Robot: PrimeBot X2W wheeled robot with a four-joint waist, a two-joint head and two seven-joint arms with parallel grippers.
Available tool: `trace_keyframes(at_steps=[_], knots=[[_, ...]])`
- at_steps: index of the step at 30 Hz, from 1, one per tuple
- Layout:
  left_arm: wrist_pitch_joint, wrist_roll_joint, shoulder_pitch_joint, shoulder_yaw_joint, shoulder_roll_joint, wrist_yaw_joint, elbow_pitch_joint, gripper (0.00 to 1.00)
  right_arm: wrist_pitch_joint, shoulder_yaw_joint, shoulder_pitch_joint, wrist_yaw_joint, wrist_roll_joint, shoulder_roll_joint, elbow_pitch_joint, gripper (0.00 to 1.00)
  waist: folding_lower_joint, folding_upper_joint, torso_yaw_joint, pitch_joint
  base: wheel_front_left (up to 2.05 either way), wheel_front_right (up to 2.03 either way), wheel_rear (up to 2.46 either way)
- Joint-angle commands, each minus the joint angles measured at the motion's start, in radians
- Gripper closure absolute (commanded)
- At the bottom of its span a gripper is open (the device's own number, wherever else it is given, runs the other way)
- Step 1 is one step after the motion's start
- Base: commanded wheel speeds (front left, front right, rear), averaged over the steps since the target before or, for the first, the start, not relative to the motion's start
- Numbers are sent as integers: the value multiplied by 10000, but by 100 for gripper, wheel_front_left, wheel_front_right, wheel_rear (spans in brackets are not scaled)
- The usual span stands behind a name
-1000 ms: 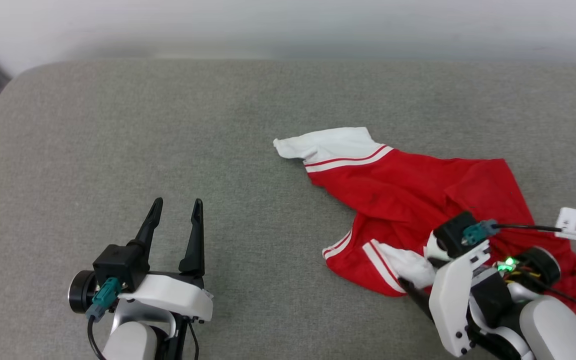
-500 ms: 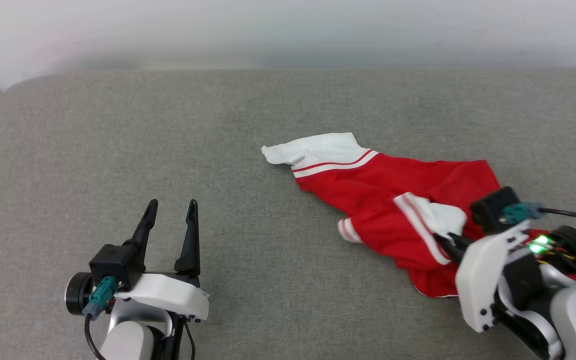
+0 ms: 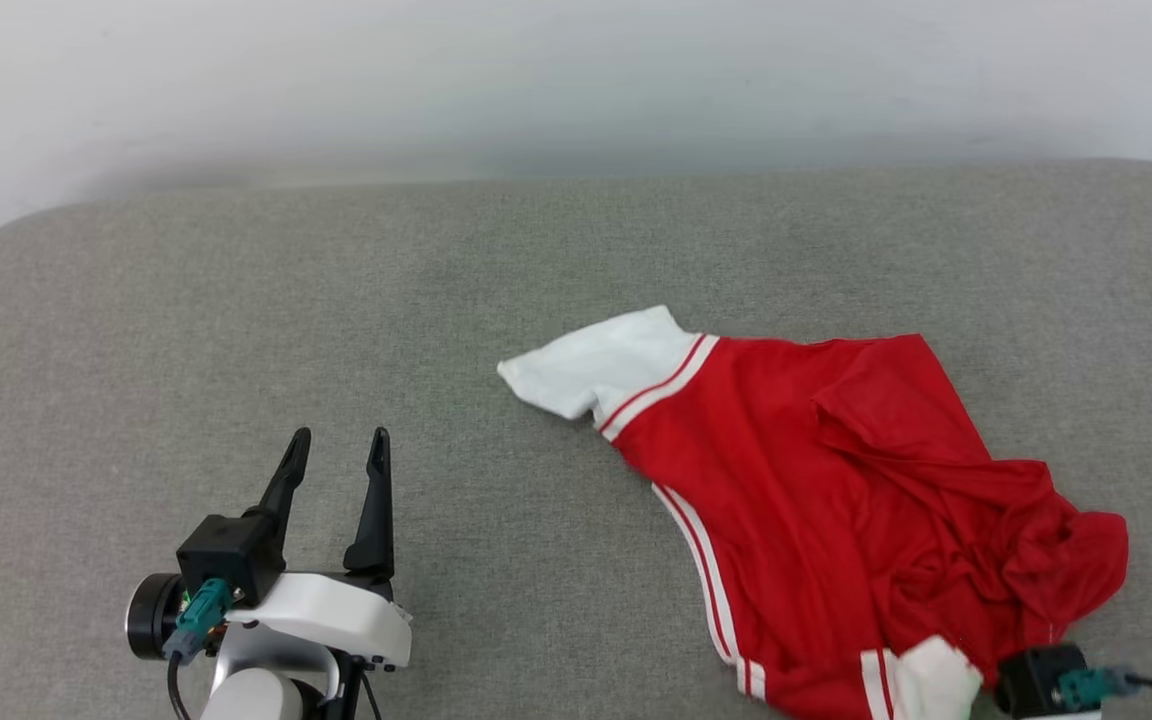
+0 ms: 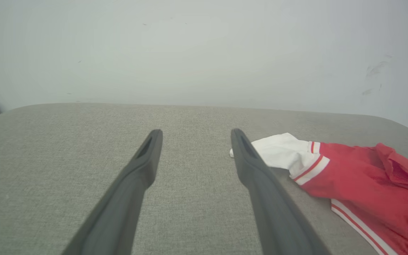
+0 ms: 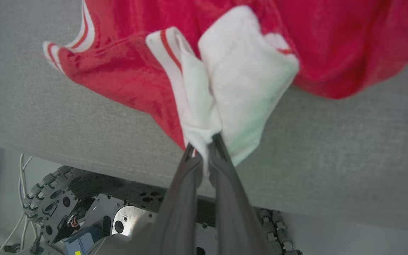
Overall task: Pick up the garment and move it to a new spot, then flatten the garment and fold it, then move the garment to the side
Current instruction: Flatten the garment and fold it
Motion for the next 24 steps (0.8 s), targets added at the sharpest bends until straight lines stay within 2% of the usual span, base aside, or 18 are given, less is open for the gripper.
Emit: trace_keyframes(at_steps=[1,2,3,4,7,13,17,24], knots=[[-23,1,80,10,53,35,25,0,-127,-93,222,-7,-1,128,218,93,0,0,-42,-73,0,0,0],[-23,-4,95,8,63,36,32,0,-246,-94,312,-5,100,268,421,71,0,0,-68,-104,0,0,0],[-20,-5,111,-7,71,41,50,0,-375,-58,379,-5,108,337,608,6,0,0,-88,-145,0,0,0],[0,5,136,-28,72,61,61,0,-565,-22,385,-5,177,411,774,0,0,0,-106,-189,0,0,0],[48,-11,204,-57,125,76,96,0,-1484,174,176,-5,314,518,1015,0,0,0,-170,-331,0,0,0],[122,-85,465,-37,208,145,150,0,-4393,260,-260,-5,329,616,865,0,0,0,-322,-668,0,0,0],[177,-116,611,-58,243,180,167,0,-5838,79,-512,-5,51,555,825,0,0,0,-364,-901,0,0,0],[366,-62,815,-101,372,327,60,0,-7056,-360,-925,-5,-535,417,753,0,0,0,-456,-1216,0,0,0]])
